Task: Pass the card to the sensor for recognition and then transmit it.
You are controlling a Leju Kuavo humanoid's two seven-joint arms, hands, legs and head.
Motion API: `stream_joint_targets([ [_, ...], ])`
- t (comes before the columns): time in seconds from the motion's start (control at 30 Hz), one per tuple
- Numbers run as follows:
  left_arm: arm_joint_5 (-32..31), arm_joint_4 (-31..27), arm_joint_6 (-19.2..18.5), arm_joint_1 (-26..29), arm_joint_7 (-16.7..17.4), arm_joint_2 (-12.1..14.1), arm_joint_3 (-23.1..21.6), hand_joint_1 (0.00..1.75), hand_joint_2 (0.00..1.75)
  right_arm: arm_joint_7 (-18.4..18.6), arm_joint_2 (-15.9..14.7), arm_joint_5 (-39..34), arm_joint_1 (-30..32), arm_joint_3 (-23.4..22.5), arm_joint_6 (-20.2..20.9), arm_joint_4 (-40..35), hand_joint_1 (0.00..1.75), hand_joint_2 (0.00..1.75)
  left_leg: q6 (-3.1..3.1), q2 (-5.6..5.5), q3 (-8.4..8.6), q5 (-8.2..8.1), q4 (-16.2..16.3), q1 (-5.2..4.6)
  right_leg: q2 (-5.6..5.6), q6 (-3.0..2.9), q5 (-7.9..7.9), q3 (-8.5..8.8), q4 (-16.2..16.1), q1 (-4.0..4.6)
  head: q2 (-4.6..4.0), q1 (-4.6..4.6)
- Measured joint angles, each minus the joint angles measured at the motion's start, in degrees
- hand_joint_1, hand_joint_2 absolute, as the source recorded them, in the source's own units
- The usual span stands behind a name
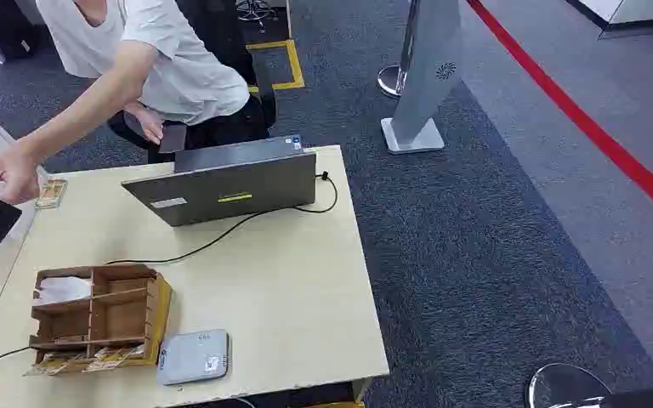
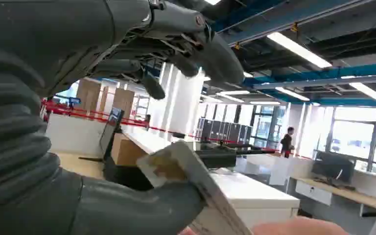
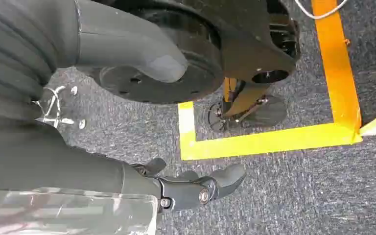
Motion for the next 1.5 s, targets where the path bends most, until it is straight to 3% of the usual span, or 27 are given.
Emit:
stream_joint_targets([
  [0.67, 1.1, 0.1, 1.8, -1.1, -1.4, -0.4, -2.6, 1.75, 1.75, 0.7, -1.3, 0.2, 0.8, -0.3, -2.1, -3.7, 0.00, 1.75, 0.00, 0.02, -0.02, 0.00, 0.0, -0.01, 0.00, 0.00, 0.00, 0.00, 0.0, 0.00, 0.00, 0.02],
  [0.9, 0.4, -5.6, 5.0, 2.9, -4.2, -2.6, -3.7, 1.75, 1.75, 0.2, -2.4, 0.0, 2.0, -0.5, -4.0, -6.1, 0.00, 1.75, 0.01, -0.03, -0.09, -0.01, 0.0, -0.04, -0.03, 0.01, 0.00, -0.02, 0.0, -0.01, 0.00, 0.13],
  [1.0, -0.8, -9.4, 6.5, 5.7, -6.3, -3.9, -5.5, 1.75, 1.75, -0.5, -2.9, -0.4, 2.6, -0.5, -4.0, -7.3, 0.00, 1.75, 0.01, 0.02, -0.08, -0.02, 0.0, -0.10, 0.00, 0.01, 0.00, -0.06, 0.0, -0.06, 0.00, 0.04],
  [1.27, -5.7, -17.9, 3.6, 9.8, -7.2, -7.9, -13.0, 1.75, 1.75, 0.0, -3.5, 1.0, 3.3, -1.6, -4.0, -8.7, 0.00, 1.75, 0.02, -0.02, -0.10, -0.02, 0.0, -0.12, -0.03, 0.03, 0.01, -0.06, 0.0, -0.11, 0.00, 0.00],
  [1.5, -8.1, -19.2, 2.1, 14.7, -6.0, -10.5, -19.5, 1.75, 1.75, 3.4, -3.7, 7.2, 5.0, -4.0, -4.0, -9.0, 0.00, 1.75, 0.01, -0.01, -0.10, -0.04, 0.0, -0.10, -0.02, 0.03, 0.00, -0.09, 0.0, -0.12, 0.00, 0.00],
])
